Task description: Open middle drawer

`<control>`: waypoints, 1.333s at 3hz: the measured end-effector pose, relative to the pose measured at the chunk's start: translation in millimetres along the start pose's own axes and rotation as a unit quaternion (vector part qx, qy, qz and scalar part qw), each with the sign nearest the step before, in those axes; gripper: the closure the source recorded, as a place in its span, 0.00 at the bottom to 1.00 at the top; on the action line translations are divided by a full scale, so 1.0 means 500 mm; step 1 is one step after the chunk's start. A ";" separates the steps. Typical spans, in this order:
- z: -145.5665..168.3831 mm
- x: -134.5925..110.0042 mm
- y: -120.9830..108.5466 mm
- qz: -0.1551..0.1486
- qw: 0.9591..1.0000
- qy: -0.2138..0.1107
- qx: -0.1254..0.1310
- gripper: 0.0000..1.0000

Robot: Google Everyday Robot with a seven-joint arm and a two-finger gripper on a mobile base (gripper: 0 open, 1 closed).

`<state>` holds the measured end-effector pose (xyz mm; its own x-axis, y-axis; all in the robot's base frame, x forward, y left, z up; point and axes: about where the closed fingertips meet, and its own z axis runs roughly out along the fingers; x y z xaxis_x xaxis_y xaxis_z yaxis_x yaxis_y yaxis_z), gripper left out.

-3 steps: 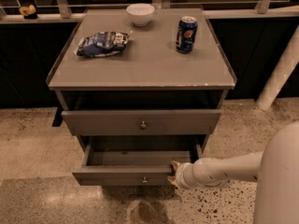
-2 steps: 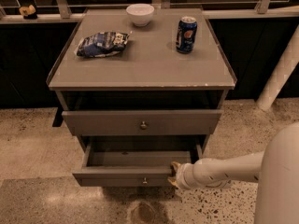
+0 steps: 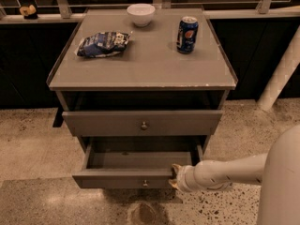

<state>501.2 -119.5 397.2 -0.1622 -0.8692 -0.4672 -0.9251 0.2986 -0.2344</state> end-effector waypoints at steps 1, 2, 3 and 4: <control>-0.006 0.012 0.016 0.007 1.000 0.000 0.005 1.00; -0.012 0.017 0.037 0.009 1.000 0.003 0.000 1.00; -0.012 0.017 0.037 0.009 1.000 0.003 0.000 1.00; -0.015 0.012 0.035 0.009 1.000 0.003 0.000 1.00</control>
Offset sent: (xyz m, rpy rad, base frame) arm -0.4102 -0.0840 -0.1462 -0.1313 0.3859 -0.0203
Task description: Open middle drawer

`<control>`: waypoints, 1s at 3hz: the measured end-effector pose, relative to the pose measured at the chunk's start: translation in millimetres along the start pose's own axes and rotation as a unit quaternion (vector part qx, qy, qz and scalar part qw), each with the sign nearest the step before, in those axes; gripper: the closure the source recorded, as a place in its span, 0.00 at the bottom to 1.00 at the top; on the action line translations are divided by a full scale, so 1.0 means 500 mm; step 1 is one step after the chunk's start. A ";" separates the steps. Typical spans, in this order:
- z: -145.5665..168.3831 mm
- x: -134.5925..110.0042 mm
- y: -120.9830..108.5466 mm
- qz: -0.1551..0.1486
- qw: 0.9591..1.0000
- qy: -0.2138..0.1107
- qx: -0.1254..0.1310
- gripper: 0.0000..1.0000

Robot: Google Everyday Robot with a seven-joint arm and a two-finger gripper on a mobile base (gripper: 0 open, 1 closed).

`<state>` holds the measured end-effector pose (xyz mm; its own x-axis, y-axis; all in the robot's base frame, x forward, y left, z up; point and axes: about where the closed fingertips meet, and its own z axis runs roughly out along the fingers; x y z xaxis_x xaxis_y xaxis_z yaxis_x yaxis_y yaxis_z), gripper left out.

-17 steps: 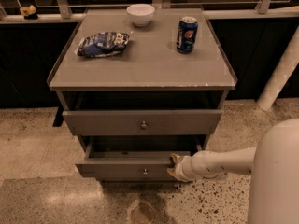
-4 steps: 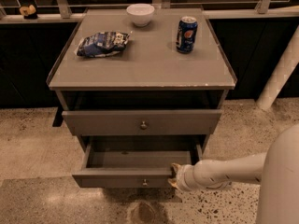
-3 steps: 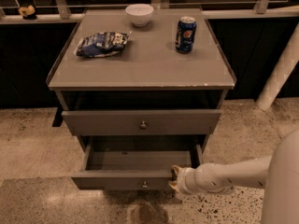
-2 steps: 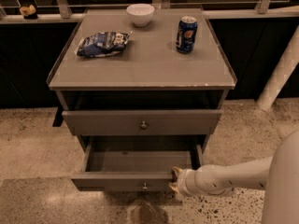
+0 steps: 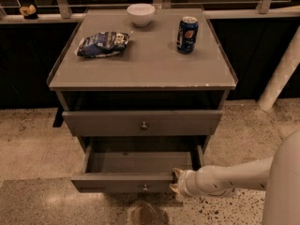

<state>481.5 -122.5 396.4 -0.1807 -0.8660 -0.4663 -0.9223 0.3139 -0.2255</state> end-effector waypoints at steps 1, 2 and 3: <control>0.000 0.001 0.005 -0.003 1.000 0.002 -0.002 1.00; 0.000 0.003 0.019 -0.009 1.000 0.001 -0.006 1.00; -0.004 0.000 0.018 -0.009 1.000 0.001 -0.006 1.00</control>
Offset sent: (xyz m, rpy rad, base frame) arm -0.1215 0.0003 -0.0763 -0.0755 0.0676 0.2537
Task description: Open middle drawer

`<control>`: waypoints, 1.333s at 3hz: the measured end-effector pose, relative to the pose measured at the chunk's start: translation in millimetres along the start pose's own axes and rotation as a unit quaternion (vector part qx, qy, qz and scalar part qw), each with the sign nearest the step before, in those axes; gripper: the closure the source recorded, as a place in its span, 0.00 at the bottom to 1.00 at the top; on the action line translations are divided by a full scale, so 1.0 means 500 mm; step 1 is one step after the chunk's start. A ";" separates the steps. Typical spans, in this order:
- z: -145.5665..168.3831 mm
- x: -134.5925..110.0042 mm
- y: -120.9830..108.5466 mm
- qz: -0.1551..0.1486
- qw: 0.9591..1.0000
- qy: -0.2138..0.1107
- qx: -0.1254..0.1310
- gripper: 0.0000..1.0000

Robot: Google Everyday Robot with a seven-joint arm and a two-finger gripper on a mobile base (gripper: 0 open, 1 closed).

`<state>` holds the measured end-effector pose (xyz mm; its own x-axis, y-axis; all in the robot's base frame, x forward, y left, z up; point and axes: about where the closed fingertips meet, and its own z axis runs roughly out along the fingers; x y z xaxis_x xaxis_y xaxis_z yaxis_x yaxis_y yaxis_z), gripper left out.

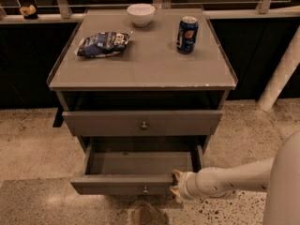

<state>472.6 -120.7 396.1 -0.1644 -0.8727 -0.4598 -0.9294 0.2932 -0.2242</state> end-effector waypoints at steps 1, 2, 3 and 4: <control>-0.001 0.003 0.023 -0.008 1.000 -0.002 -0.009 1.00; -0.008 -0.001 0.021 -0.008 1.000 -0.002 -0.009 1.00; -0.009 0.006 0.037 -0.010 1.000 -0.002 -0.016 1.00; -0.014 0.004 0.036 -0.010 1.000 -0.002 -0.016 1.00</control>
Offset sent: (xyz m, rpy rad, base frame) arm -0.2365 -0.0203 -0.1164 0.0200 0.2237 0.3159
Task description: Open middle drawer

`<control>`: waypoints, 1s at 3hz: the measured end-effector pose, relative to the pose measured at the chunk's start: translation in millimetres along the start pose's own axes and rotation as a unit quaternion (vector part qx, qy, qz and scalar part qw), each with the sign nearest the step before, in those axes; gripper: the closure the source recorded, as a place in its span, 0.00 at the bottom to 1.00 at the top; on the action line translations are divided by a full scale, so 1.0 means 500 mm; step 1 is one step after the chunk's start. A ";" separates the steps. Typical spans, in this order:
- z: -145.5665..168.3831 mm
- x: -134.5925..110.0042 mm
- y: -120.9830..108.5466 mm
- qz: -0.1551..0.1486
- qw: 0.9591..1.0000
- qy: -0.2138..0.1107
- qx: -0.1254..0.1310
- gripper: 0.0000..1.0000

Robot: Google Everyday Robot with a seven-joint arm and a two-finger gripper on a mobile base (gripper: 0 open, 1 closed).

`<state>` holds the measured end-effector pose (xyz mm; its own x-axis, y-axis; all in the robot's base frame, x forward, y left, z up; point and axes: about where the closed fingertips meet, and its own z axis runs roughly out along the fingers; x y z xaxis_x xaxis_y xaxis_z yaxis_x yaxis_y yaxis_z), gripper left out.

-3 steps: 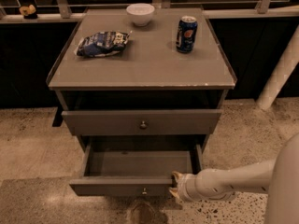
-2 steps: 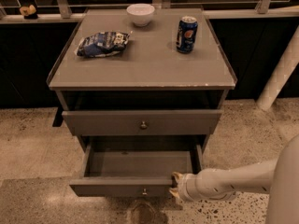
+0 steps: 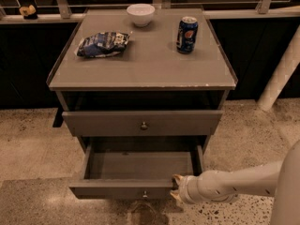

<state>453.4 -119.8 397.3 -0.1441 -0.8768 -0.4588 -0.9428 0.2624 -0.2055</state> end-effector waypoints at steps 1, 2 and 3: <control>-0.001 0.008 0.015 0.000 1.000 0.000 -0.007 1.00; -0.005 0.005 0.013 0.000 1.000 0.000 -0.007 1.00; -0.006 0.008 0.035 -0.006 1.000 -0.001 -0.021 1.00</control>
Offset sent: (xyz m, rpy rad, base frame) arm -0.2900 -0.0670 -0.1337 0.0643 0.3654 0.1631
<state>435.4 -119.6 394.3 -0.1316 -0.8791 -0.4581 -0.9563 0.2343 -0.1749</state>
